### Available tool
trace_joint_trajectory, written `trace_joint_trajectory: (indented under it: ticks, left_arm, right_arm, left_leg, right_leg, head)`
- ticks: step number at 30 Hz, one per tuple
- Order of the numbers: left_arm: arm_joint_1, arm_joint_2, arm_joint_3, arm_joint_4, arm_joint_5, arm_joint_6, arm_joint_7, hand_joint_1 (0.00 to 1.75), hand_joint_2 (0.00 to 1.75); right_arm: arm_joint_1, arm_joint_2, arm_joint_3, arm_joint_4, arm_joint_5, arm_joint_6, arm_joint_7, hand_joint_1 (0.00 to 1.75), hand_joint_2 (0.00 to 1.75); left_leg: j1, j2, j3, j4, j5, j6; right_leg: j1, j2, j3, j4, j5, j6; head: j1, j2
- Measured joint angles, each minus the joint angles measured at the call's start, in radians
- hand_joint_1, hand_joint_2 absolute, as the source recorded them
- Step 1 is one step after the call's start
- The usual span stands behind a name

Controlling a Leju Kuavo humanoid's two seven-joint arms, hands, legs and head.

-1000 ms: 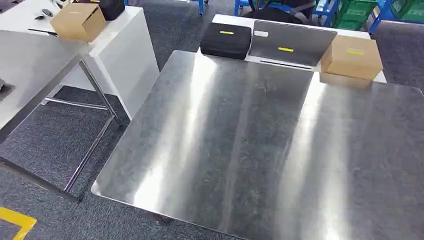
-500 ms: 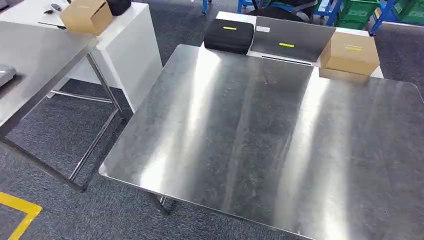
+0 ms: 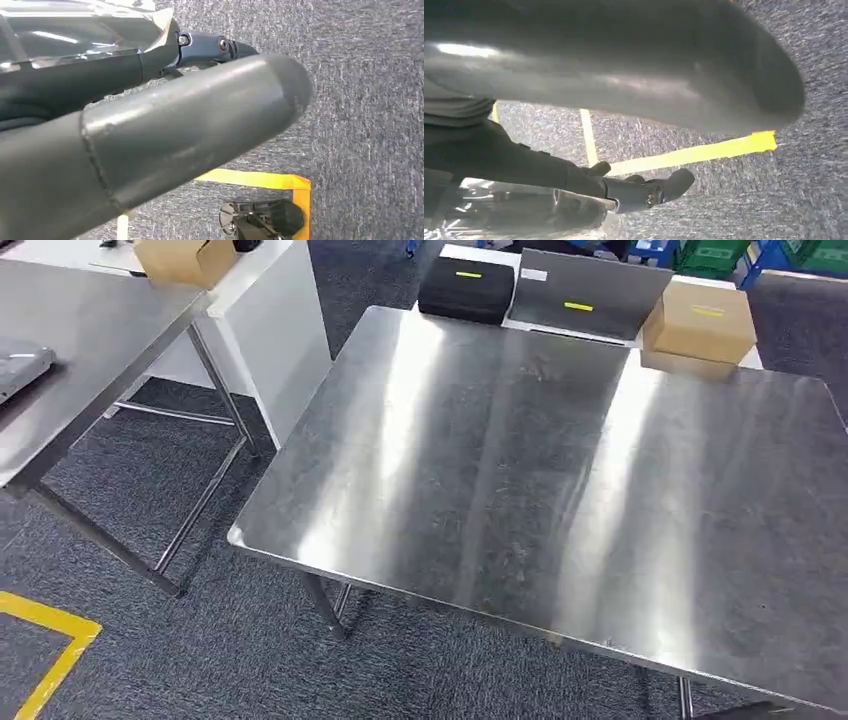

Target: Take the parts from the cabinet and place them on the table.

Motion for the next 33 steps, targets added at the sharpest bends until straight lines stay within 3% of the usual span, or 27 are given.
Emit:
trace_joint_trajectory:
  ticks: [1, 2, 3, 4, 5, 6, 7, 9, 10, 11, 12, 13, 16, 17, 18, 19, 21, 22, 23, 24, 26, 27, 28, 29, 31, 32, 33]
  left_arm:
    - [0.0, 0.0, 0.0, 0.0, 0.0, 0.0, 0.0, 0.0, 0.0]
    - [0.002, 0.005, 0.0, 0.0, 0.0, 0.0, 0.0, 0.0, 0.0]
    - [0.003, 0.005, 0.0, 0.0, 0.0, 0.0, 0.0, 0.0, 0.0]
    - [0.004, 0.004, 0.0, 0.0, 0.0, 0.0, 0.0, 0.0, 0.0]
    - [0.005, 0.004, 0.0, 0.0, 0.0, 0.0, 0.0, 0.0, 0.0]
    - [0.005, 0.004, 0.0, 0.0, 0.0, 0.0, 0.0, 0.0, 0.0]
    - [0.005, 0.004, 0.0, 0.0, 0.0, 0.0, 0.0, 0.0, 0.0]
    - [0.005, 0.004, 0.0, 0.0, 0.0, -0.002, 0.0, 0.0, 0.0]
    - [0.005, 0.004, 0.0, 0.0, 0.0, -0.002, 0.0, 0.0, 0.0]
    - [0.004, 0.004, 0.0, 0.0, 0.0, -0.003, 0.0, 0.0, 0.0]
    - [0.002, 0.003, 0.0, 0.0, 0.0, -0.003, 0.0, 0.0, 0.0]
    - [-0.002, 0.0, 0.0, 0.0, 0.0, -0.003, 0.0, 0.0, 0.0]
    - [-0.002, 0.001, 0.0, 0.0, 0.0, -0.003, 0.0, 0.0, 0.0]
    - [0.001, 0.001, 0.0, 0.0, 0.0, -0.003, 0.0, 0.0, 0.0]
    - [0.0, 0.0, 0.0, 0.0, 0.0, -0.003, 0.0, 0.0, 0.0]
    - [0.0, -0.002, 0.0, 0.0, 0.0, -0.003, 0.0, 0.0, 0.0]
    - [0.0, 0.0, 0.0, 0.0, -0.001, -0.003, 0.0, 0.0, 0.0]
    - [0.0, 0.0, 0.0, 0.0, -0.001, -0.003, 0.0, 0.0, 0.0]
    - [0.0, 0.0, 0.0, 0.0, -0.001, -0.003, 0.0, 0.0, 0.0]
    - [0.0, 0.0, 0.0, 0.0, -0.002, -0.003, 0.0, 0.0, 0.0]
    - [0.0, -0.002, 0.0, 0.0, -0.005, -0.003, 0.0, 0.0, 0.0]
    - [0.0, -0.003, 0.0, 0.0, -0.005, -0.003, 0.0, 0.0, 0.0]
    - [-0.001, -0.005, 0.0, 0.0, -0.006, -0.003, 0.0, 0.0, 0.0]
    - [-0.001, -0.006, 0.0, 0.0, -0.006, -0.003, -0.001, 0.0, 0.0]
    - [-0.002, -0.006, 0.0, 0.0, -0.006, -0.003, -0.005, 0.0, 0.0]
    - [-0.001, -0.006, 0.0, 0.0, -0.006, -0.003, -0.007, 0.0, 0.0]
    - [-0.001, -0.004, 0.0, 0.0, -0.006, -0.003, -0.008, 0.0, 0.0]
  right_arm:
    - [0.001, 0.0, 0.0, 0.0, 0.001, 0.0, -0.001, 0.0, 0.0]
    - [0.005, 0.003, 0.0, 0.001, 0.0, 0.0, -0.001, 0.0, 0.0]
    - [0.003, 0.003, 0.0, 0.002, 0.0, 0.0, -0.001, 0.0, 0.0]
    - [0.003, 0.003, 0.0, 0.002, 0.0, 0.0, -0.001, 0.0, 0.0]
    - [0.004, 0.003, 0.0, 0.002, 0.0, 0.0, -0.001, 0.0, 0.0]
    - [0.005, 0.003, 0.0, 0.002, 0.0, 0.0, -0.001, 0.0, 0.0]
    - [0.005, 0.003, 0.0, 0.002, 0.0, 0.0, -0.001, 0.0, 0.0]
    - [0.005, 0.004, 0.0, 0.002, 0.0, -0.001, 0.0, 0.0, 0.0]
    - [0.005, 0.005, 0.0, 0.002, 0.001, -0.001, 0.0, 0.0, 0.0]
    - [0.005, 0.005, 0.0, 0.002, 0.001, -0.001, 0.001, 0.0, 0.0]
    - [0.003, 0.004, 0.0, 0.002, 0.002, -0.002, 0.001, 0.0, 0.0]
    - [0.002, 0.001, 0.0, 0.001, 0.002, -0.002, 0.002, 0.0, 0.0]
    - [-0.001, 0.004, 0.0, 0.002, 0.003, -0.002, 0.005, 0.0, 0.0]
    - [0.0, 0.004, 0.0, 0.002, 0.003, -0.002, 0.006, 0.0, 0.0]
    - [0.0, 0.003, 0.0, 0.002, 0.002, -0.002, 0.008, 0.0, 0.0]
    - [0.001, 0.003, 0.0, 0.002, -0.001, -0.003, 0.009, 0.0, 0.0]
    - [0.001, 0.005, 0.0, 0.002, -0.002, -0.003, 0.011, 0.0, 0.0]
    - [0.001, 0.005, 0.0, 0.002, -0.003, -0.003, 0.011, 0.0, 0.0]
    - [0.002, 0.004, 0.0, 0.002, -0.003, -0.004, 0.011, 0.0, 0.0]
    - [0.003, 0.003, 0.0, 0.002, -0.005, -0.004, 0.011, 0.0, 0.0]
    - [0.002, 0.001, 0.0, 0.002, -0.008, -0.004, 0.011, 0.0, 0.0]
    - [0.0, 0.0, 0.0, 0.002, -0.008, -0.004, 0.01, 0.0, 0.0]
    - [-0.002, -0.001, 0.0, 0.002, -0.007, -0.004, 0.007, 0.0, 0.0]
    - [-0.003, -0.001, 0.0, 0.002, -0.005, -0.005, 0.005, 0.0, 0.0]
    - [-0.001, -0.001, 0.0, 0.002, -0.001, -0.007, -0.001, 0.0, 0.0]
    - [0.001, 0.0, 0.001, 0.002, 0.002, -0.01, -0.002, 0.0, 0.0]
    - [0.001, 0.003, 0.001, 0.002, 0.003, -0.013, -0.002, 0.0, 0.0]
  left_leg:
    - [0.002, 0.0, 0.0, -0.001, 0.007, -0.005]
    - [0.001, -0.002, -0.006, 0.001, 0.009, -0.012]
    - [0.007, -0.005, -0.015, 0.017, -0.019, -0.02]
    - [0.012, -0.005, -0.028, 0.057, -0.077, -0.028]
    - [0.018, -0.005, -0.046, 0.125, -0.142, -0.035]
    - [0.023, -0.006, -0.063, 0.202, -0.194, -0.043]
    - [0.029, -0.006, -0.074, 0.269, -0.221, -0.051]
    - [0.042, -0.005, -0.051, 0.298, -0.187, -0.06]
    - [0.049, -0.005, -0.013, 0.256, -0.153, -0.066]
    - [0.056, -0.005, 0.048, 0.176, -0.125, -0.07]
    - [0.062, -0.005, 0.12, 0.077, -0.119, -0.077]
    - [0.055, -0.009, 0.154, 0.02, -0.145, -0.081]
    - [0.039, -0.008, 0.128, 0.02, -0.143, -0.053]
    - [0.035, -0.007, 0.122, 0.015, -0.134, -0.037]
    - [0.037, -0.001, 0.116, 0.005, -0.12, -0.017]
    - [0.034, -0.002, 0.106, 0.004, -0.113, -0.004]
    - [0.026, -0.001, 0.086, 0.005, -0.099, 0.012]
    - [0.021, 0.0, 0.076, 0.005, -0.092, 0.015]
    - [0.016, 0.0, 0.068, 0.005, -0.085, 0.017]
    - [0.011, 0.0, 0.06, 0.006, -0.078, 0.019]
    - [0.005, -0.002, 0.047, 0.006, -0.066, 0.018]
    - [0.003, -0.002, 0.043, 0.006, -0.061, 0.017]
    - [0.001, -0.002, 0.04, 0.007, -0.055, 0.013]
    - [-0.003, -0.001, 0.036, 0.008, -0.049, 0.007]
    - [-0.003, 0.001, 0.035, 0.01, -0.04, -0.001]
    - [-0.002, 0.001, 0.034, 0.008, -0.036, -0.007]
    - [0.001, -0.001, 0.025, 0.019, -0.043, -0.012]
  right_leg:
    - [0.002, 0.0, -0.003, 0.005, 0.002, -0.005]
    - [-0.016, -0.002, -0.004, 0.001, 0.013, -0.018]
    - [-0.021, -0.007, -0.013, 0.001, 0.023, -0.023]
    - [-0.02, -0.01, -0.021, 0.001, 0.032, -0.037]
    - [-0.02, -0.013, -0.03, 0.001, 0.04, -0.042]
    - [-0.019, -0.014, -0.04, 0.002, 0.048, -0.041]
    - [-0.019, -0.015, -0.05, 0.003, 0.057, -0.039]
    - [-0.022, -0.016, -0.073, 0.009, 0.068, -0.029]
    - [-0.024, -0.016, -0.084, 0.017, 0.072, -0.024]
    - [-0.029, -0.016, -0.095, 0.027, 0.074, -0.019]
    - [-0.029, -0.016, -0.095, 0.041, 0.075, -0.016]
    - [-0.026, -0.017, -0.128, 0.049, 0.075, -0.009]
    - [-0.025, -0.016, -0.133, 0.055, 0.095, 0.02]
    - [-0.023, -0.016, -0.138, 0.052, 0.102, 0.032]
    - [-0.031, -0.013, -0.153, 0.068, 0.089, 0.033]
    - [-0.03, -0.01, -0.171, 0.102, 0.055, 0.025]
    - [-0.03, -0.007, -0.228, 0.249, -0.033, 0.008]
    - [-0.03, -0.006, -0.254, 0.322, -0.063, 0.007]
    - [-0.027, -0.005, -0.26, 0.359, -0.07, 0.011]
    - [-0.024, -0.004, -0.244, 0.35, -0.06, 0.016]
    - [-0.016, -0.004, -0.15, 0.212, -0.006, 0.025]
    - [-0.012, -0.004, -0.092, 0.12, 0.015, 0.022]
    - [-0.005, -0.004, -0.043, 0.042, 0.012, 0.01]
    - [0.005, -0.006, -0.036, 0.033, 0.023, 0.0]
    - [0.007, -0.005, -0.058, 0.03, 0.029, -0.008]
    - [0.004, -0.005, -0.06, 0.027, 0.034, -0.018]
    - [-0.021, -0.007, -0.062, 0.021, 0.046, -0.029]
  head:
    - [0.0, 0.0]
    - [0.001, 0.0]
    - [-0.001, 0.0]
    - [-0.003, 0.0]
    - [-0.006, 0.0]
    - [-0.005, 0.0]
    - [-0.005, 0.0]
    - [-0.006, 0.0]
    - [-0.006, 0.0]
    - [-0.006, 0.0]
    - [-0.007, 0.0]
    - [-0.012, 0.0]
    - [-0.008, 0.0]
    - [-0.007, 0.0]
    - [-0.009, 0.0]
    - [-0.004, 0.0]
    - [0.001, 0.0]
    - [0.001, 0.0]
    - [0.002, 0.0]
    - [0.001, 0.0]
    - [0.002, 0.0]
    - [0.003, 0.0]
    - [0.002, 0.0]
    - [0.0, 0.0]
    - [0.002, 0.0]
    - [0.001, 0.0]
    - [0.003, 0.0]
